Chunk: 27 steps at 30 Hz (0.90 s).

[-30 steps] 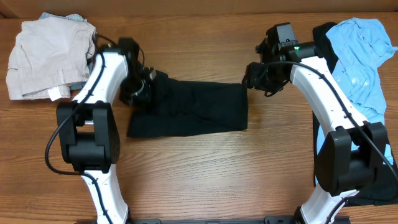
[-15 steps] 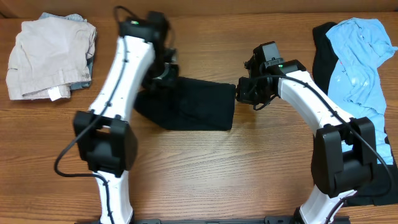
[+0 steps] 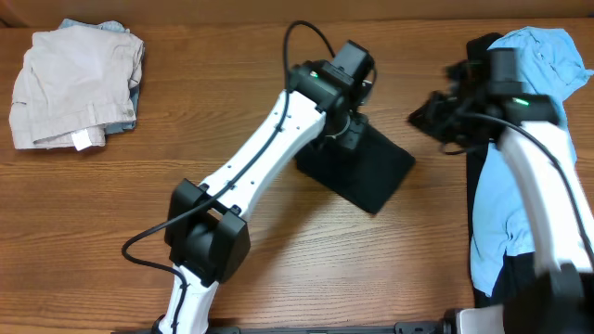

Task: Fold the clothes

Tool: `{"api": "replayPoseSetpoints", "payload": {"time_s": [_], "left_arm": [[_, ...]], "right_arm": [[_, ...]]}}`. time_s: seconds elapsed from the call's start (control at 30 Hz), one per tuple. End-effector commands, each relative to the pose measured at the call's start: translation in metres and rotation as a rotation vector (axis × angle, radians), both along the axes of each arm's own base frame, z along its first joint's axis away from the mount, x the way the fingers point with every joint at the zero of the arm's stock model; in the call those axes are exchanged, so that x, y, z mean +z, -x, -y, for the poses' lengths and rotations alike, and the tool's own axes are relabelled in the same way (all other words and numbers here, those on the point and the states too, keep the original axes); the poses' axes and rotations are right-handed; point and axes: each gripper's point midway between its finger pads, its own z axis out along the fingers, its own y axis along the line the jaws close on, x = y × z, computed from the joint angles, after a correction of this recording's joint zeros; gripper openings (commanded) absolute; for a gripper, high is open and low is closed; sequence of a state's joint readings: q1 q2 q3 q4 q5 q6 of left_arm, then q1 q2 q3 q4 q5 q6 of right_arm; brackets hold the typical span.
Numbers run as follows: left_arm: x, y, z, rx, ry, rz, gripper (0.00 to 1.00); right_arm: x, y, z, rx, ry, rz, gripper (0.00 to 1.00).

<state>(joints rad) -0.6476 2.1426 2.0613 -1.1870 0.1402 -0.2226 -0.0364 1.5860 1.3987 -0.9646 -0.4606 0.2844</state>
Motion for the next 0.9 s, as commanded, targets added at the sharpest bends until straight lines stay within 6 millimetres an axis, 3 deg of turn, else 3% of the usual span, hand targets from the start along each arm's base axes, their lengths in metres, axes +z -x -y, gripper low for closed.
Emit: {"api": "replayPoseSetpoints", "payload": {"time_s": [0.0, 0.03, 0.07, 0.23, 0.4, 0.63, 0.77, 0.87], "left_arm": [[-0.027, 0.001, 0.021, -0.015, -0.017, -0.02, 0.72], [-0.033, 0.004, 0.027, -0.027, -0.007, -0.033, 0.91], [-0.038, 0.007, 0.034, -0.04, 0.005, -0.047, 1.0], [-0.05, 0.009, 0.043, -0.024, 0.019, -0.074, 1.0], [-0.032, 0.005, 0.053, -0.042, 0.098, -0.074, 1.0], [-0.028, 0.042, 0.082, -0.129, 0.178, -0.171, 1.0], [-0.041, 0.062, 0.102, -0.185, 0.12, -0.135, 1.0], [-0.064, 0.068, 0.108, -0.199, 0.069, -0.134, 1.0]], "right_arm": [[0.045, 0.012, 0.025, -0.048, 0.011, 0.119, 0.22], [0.048, 0.014, 0.029, -0.061, 0.011, 0.124, 0.23], [0.051, 0.016, 0.034, -0.073, 0.013, 0.129, 0.23], [0.052, 0.023, 0.043, -0.099, 0.016, 0.114, 0.24], [0.051, 0.024, 0.043, -0.086, 0.023, 0.117, 0.24], [0.052, 0.023, 0.045, -0.092, 0.028, 0.122, 0.25], [0.053, 0.024, 0.059, -0.125, 0.037, 0.122, 0.25], [0.054, 0.027, 0.069, -0.139, 0.048, 0.126, 0.25]]}}
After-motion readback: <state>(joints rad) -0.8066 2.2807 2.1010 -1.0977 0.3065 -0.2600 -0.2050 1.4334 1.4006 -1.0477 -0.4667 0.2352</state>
